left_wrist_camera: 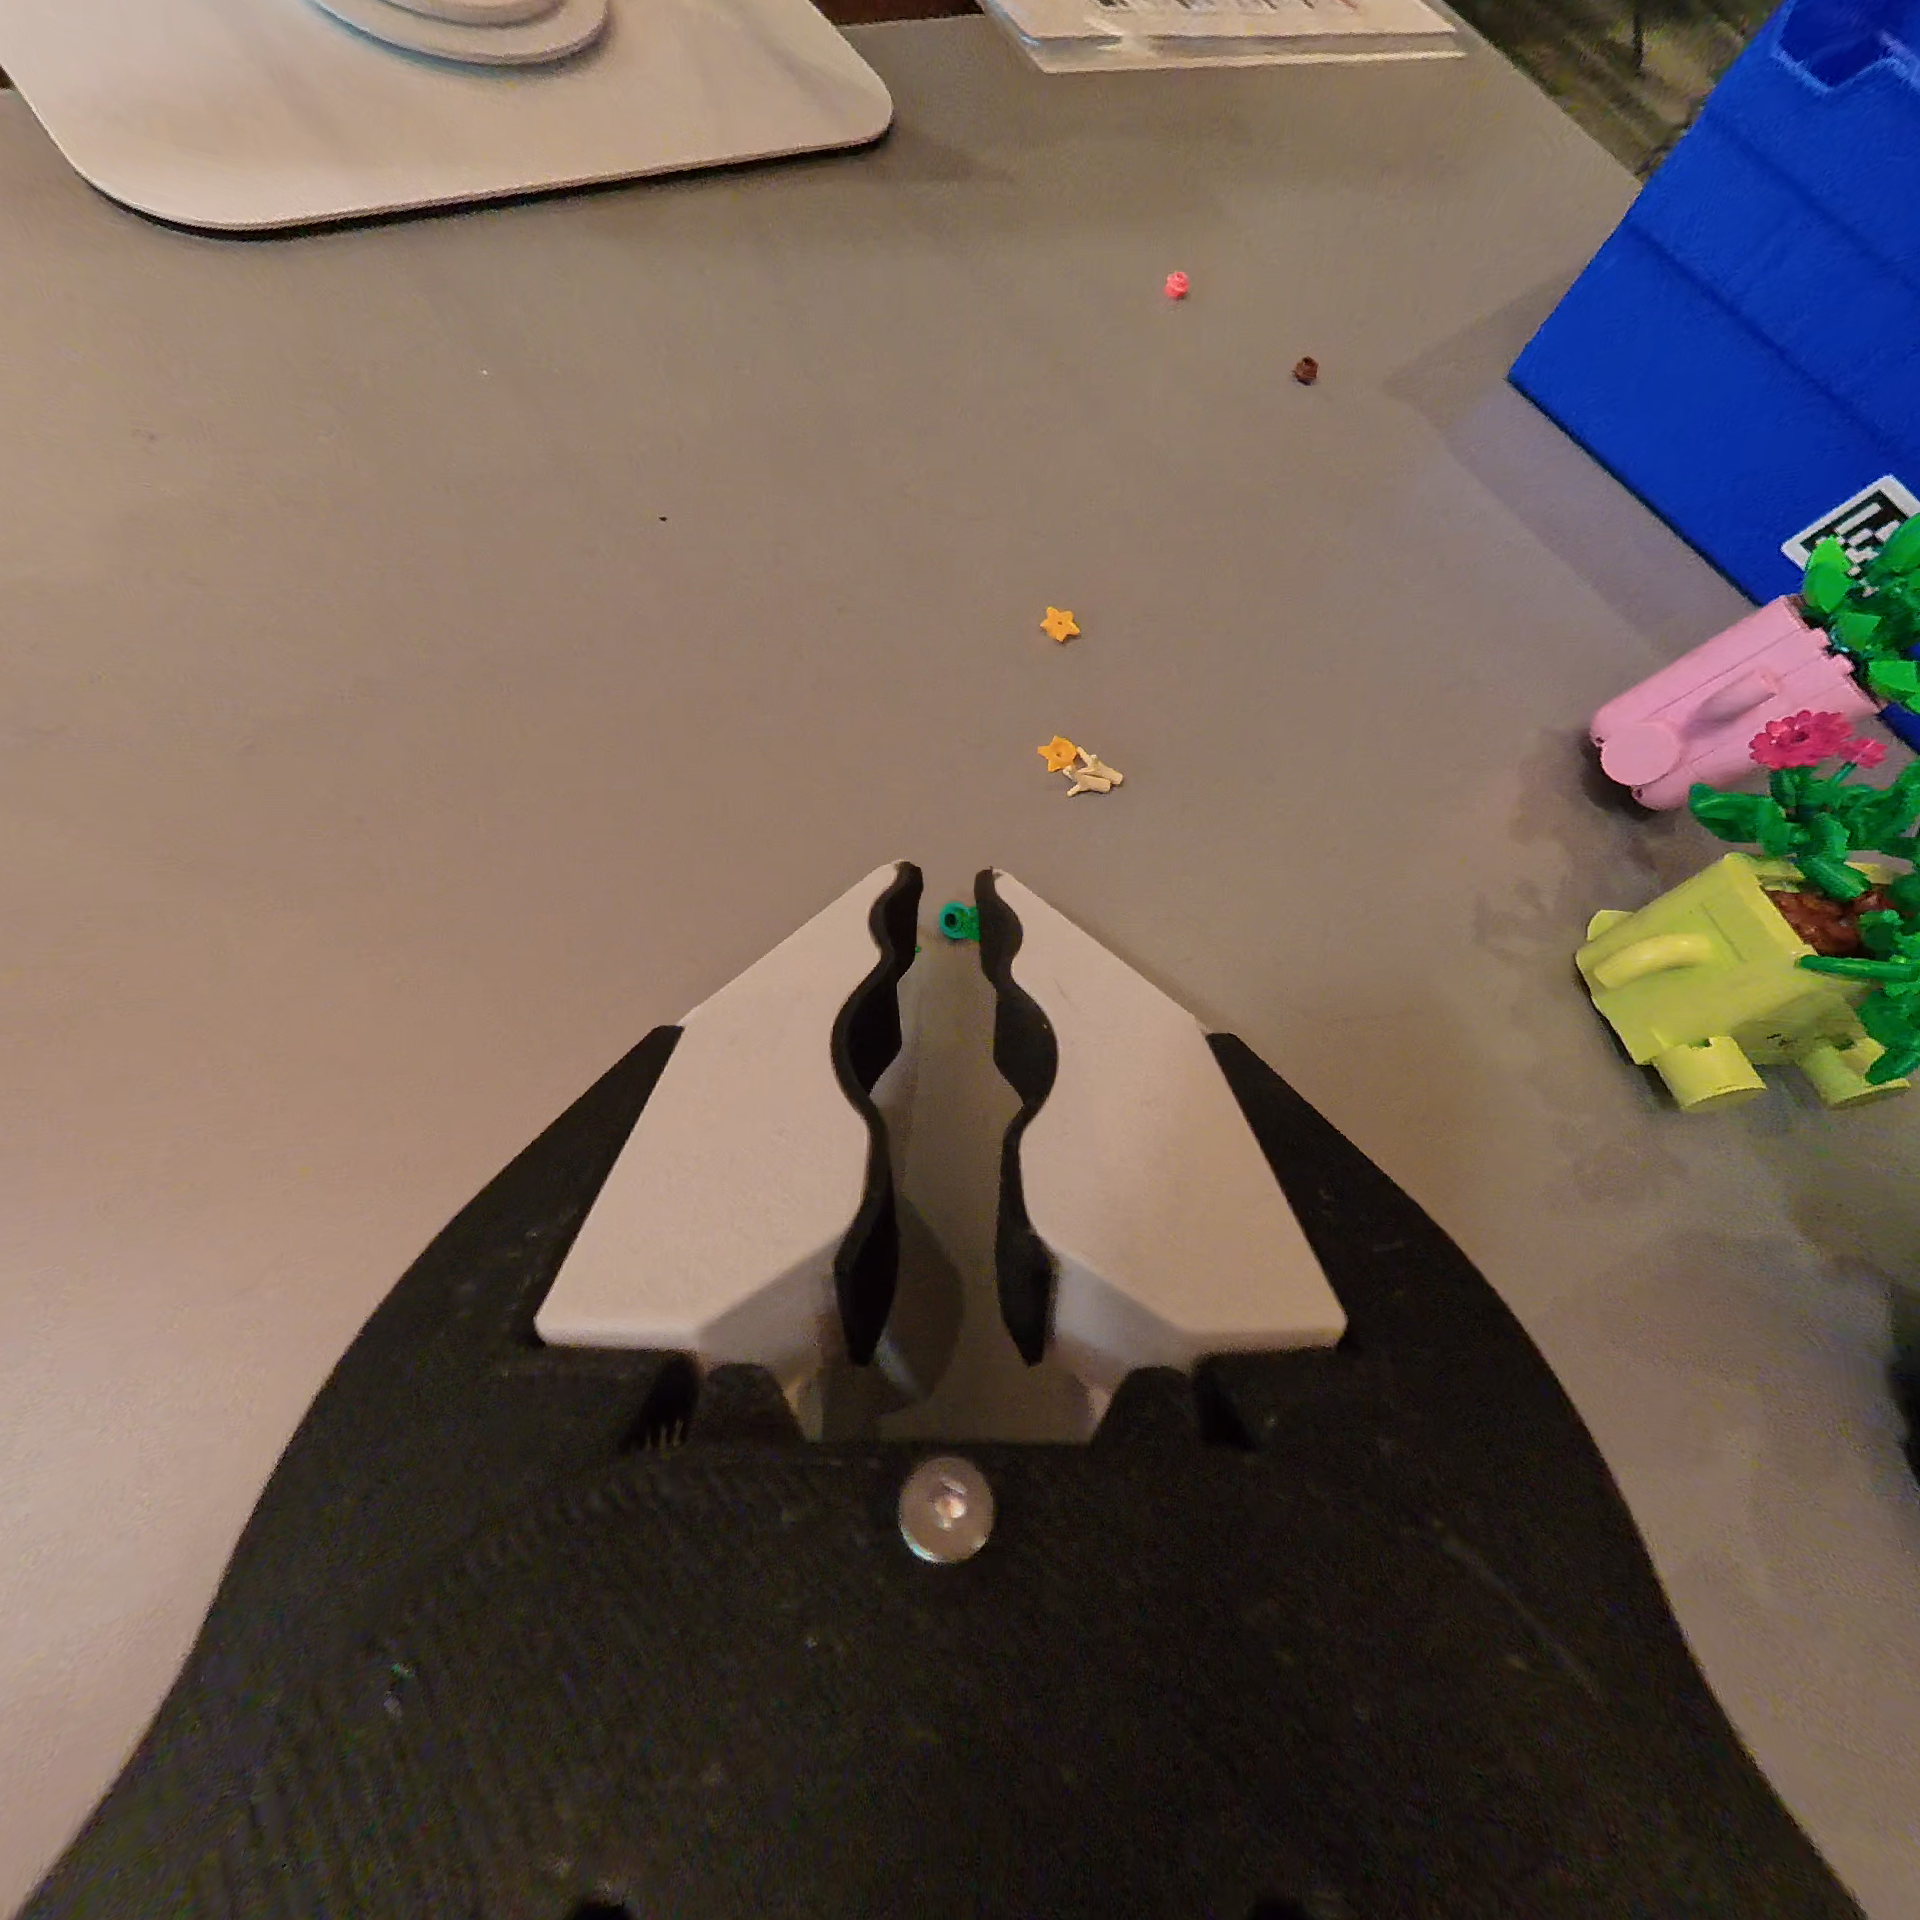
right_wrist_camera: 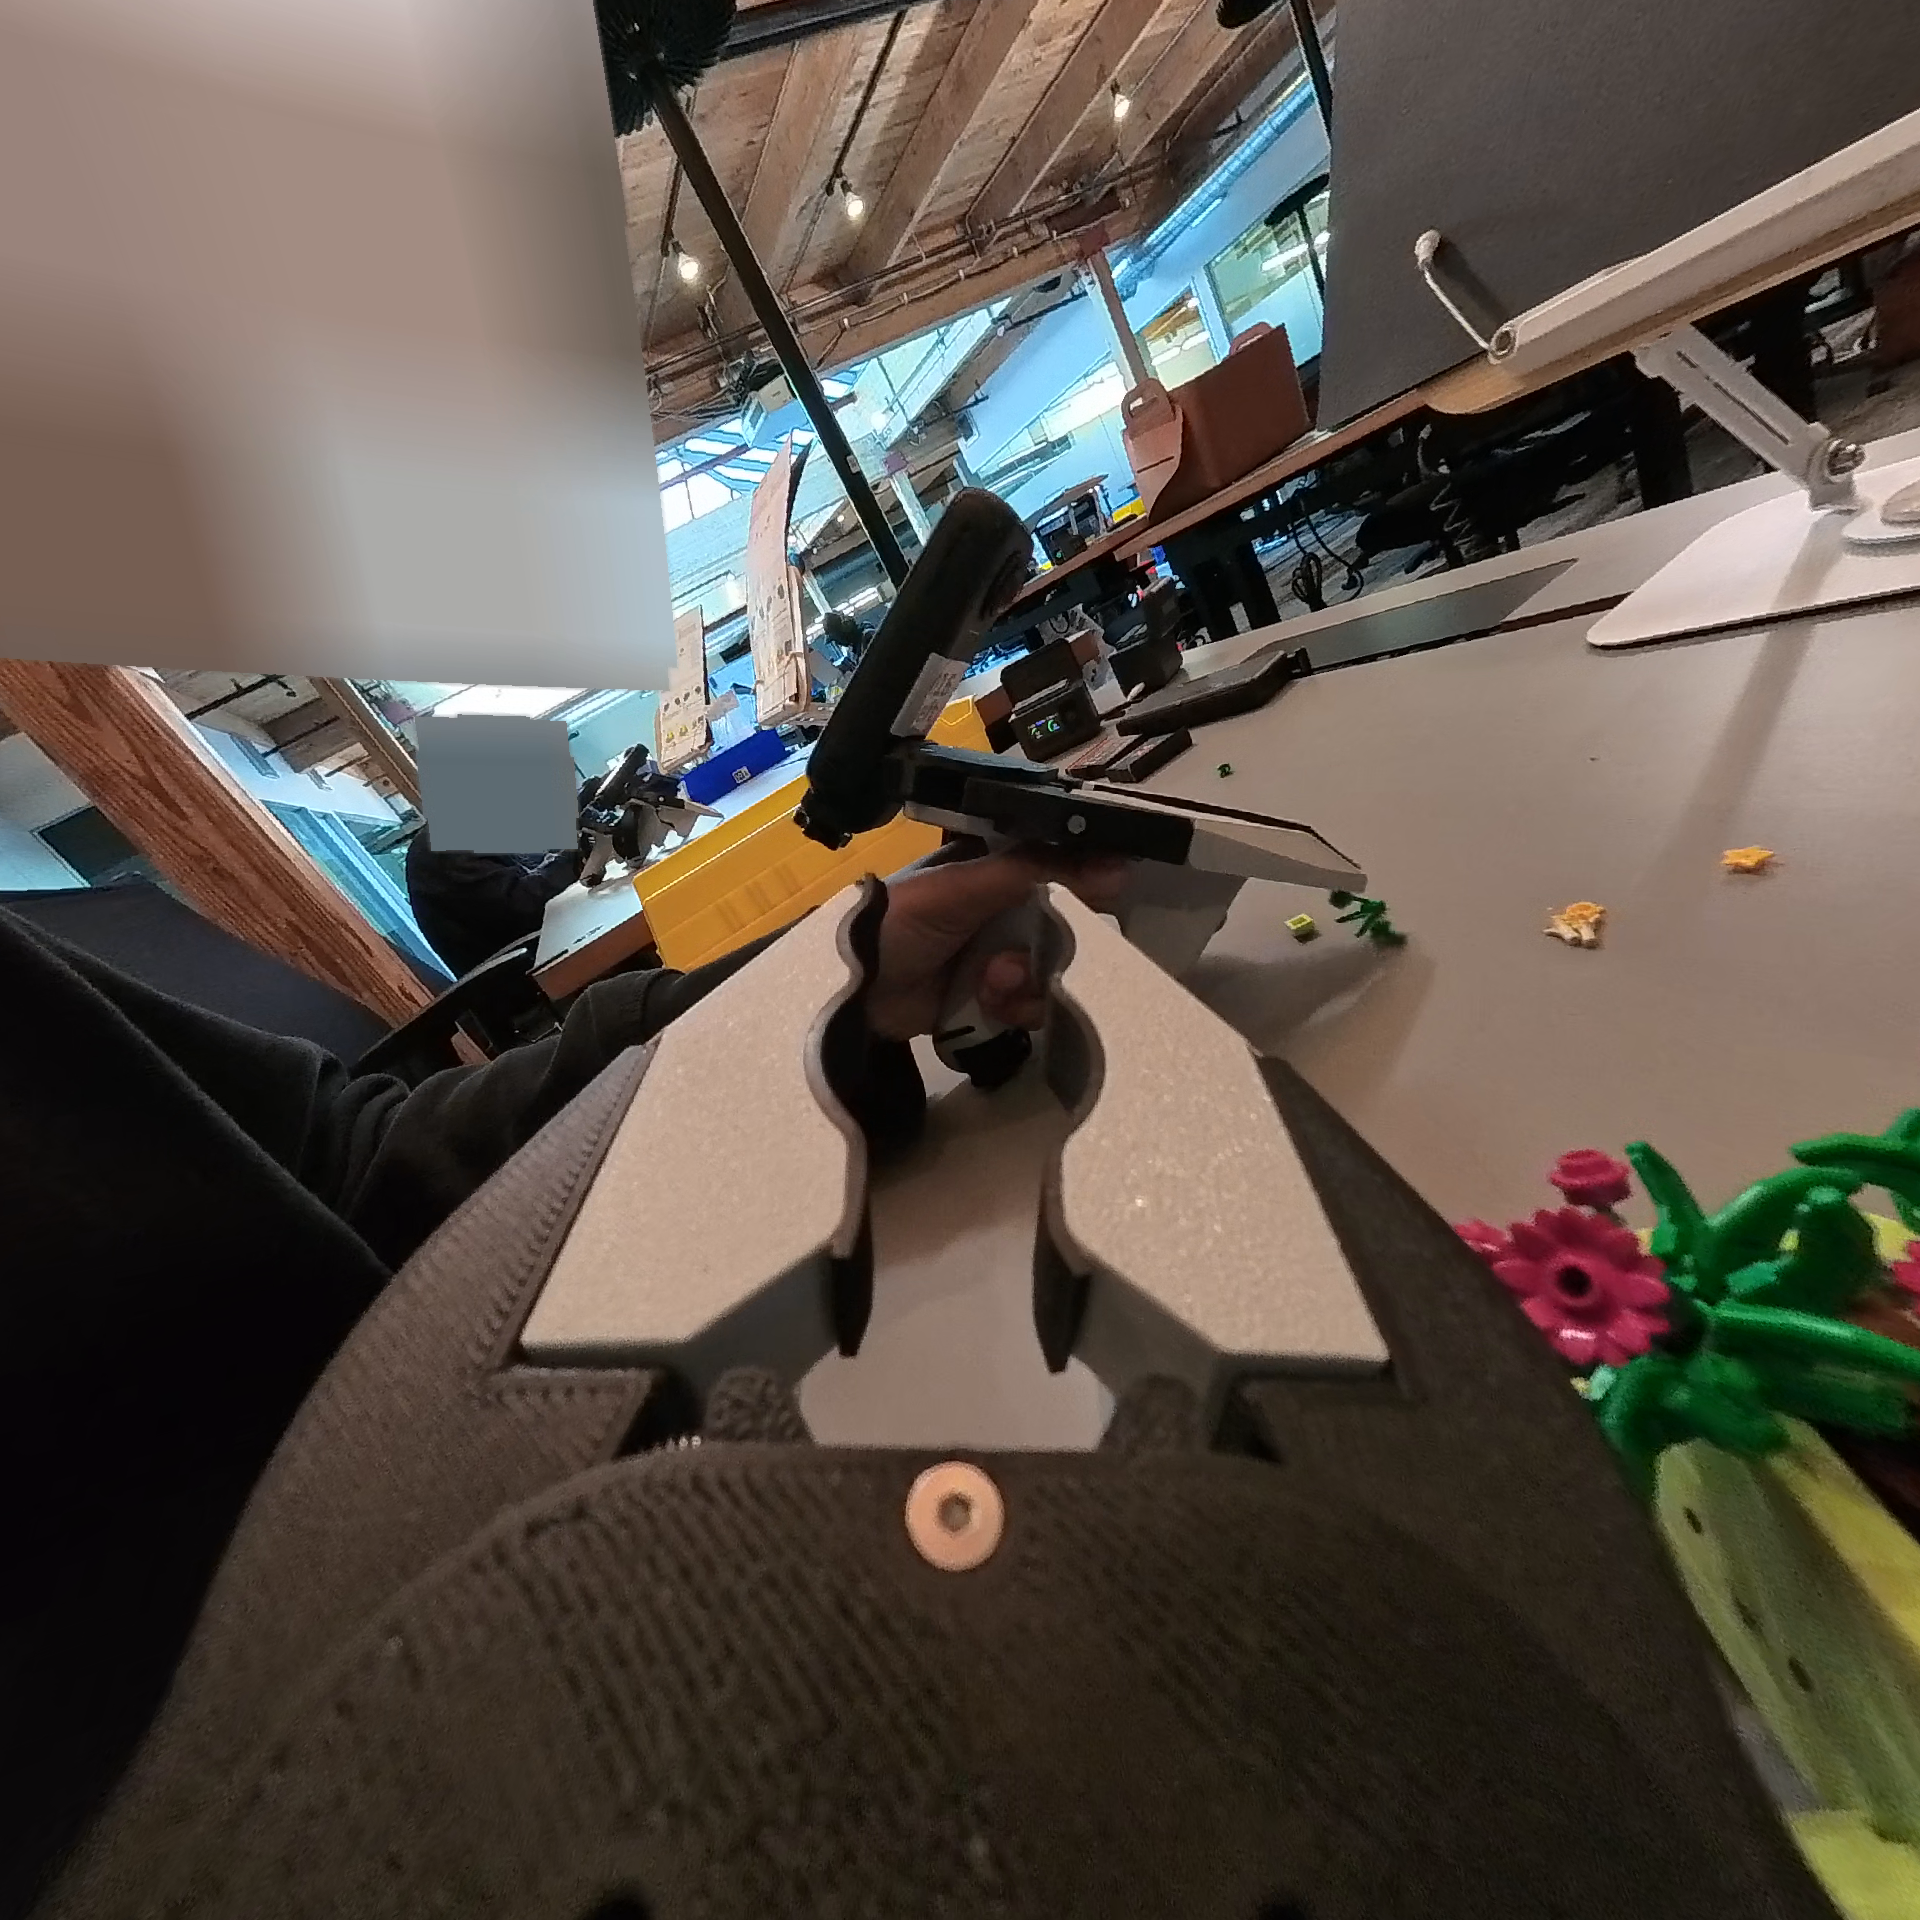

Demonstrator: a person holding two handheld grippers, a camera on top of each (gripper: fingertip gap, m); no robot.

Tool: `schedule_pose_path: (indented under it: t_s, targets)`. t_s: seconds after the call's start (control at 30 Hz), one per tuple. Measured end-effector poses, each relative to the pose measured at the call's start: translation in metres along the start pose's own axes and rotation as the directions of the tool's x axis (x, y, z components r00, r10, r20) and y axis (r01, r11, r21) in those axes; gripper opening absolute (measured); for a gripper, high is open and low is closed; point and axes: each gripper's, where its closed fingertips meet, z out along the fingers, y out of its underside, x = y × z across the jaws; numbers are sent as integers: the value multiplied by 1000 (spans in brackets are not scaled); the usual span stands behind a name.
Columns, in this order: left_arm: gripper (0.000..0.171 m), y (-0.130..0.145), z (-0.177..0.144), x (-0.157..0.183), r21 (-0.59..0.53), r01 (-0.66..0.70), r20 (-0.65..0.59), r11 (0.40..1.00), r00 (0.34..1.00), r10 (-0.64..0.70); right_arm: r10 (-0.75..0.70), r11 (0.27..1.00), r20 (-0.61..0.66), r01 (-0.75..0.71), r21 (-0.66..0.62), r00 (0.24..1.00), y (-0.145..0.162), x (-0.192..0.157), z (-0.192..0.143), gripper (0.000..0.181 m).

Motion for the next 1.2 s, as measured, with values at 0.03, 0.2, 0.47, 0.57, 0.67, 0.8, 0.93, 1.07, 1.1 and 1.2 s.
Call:
schedule_pose_path:
  t_s: [0.03, 0.2, 0.47, 0.57, 0.67, 0.8, 0.93, 1.07, 1.1, 1.2]
  targets:
    - [10, 1, 0, 0, -4, 4, -4, 1000, 1000, -4, 1, 1000, 0, -1, 1, 1000, 0, 0, 0, 27]
    - [13, 0, -1, 0, 3, -3, 2, 1000, 1000, 3, -8, 1000, -4, 8, -7, 1000, 1, -1, 1, 27]
    - [16, -7, -13, 7, 38, 128, -101, 991, 987, -123, -52, 997, -226, 36, -74, 973, 2, 30, 29, 22]
    - [15, -15, -25, 11, 31, 300, -241, 953, 928, -284, -220, 952, -324, 130, -277, 920, 23, 53, 51, 27]
    - [16, -20, -38, 15, 4, 387, -344, 922, 866, -363, -348, 894, -356, 193, -404, 867, 38, 72, 69, 30]
    - [15, -22, -49, 18, 7, 392, -375, 920, 854, -362, -335, 895, -326, 190, -404, 884, 40, 75, 93, 27]
    - [15, -22, -55, 22, 4, 403, -413, 915, 834, -366, -294, 908, -293, 170, -383, 910, 39, 73, 104, 29]
    - [15, -20, -56, 19, 2, 418, -431, 908, 820, -376, -300, 915, -287, 188, -358, 910, 34, 72, 105, 19]
    - [15, -19, -56, 19, -2, 422, -439, 906, 814, -380, -296, 916, -280, 188, -354, 913, 35, 70, 106, 19]
    - [16, -15, -55, 17, -9, 430, -444, 903, 807, -389, -277, 919, -274, 172, -354, 921, 37, 70, 109, 16]
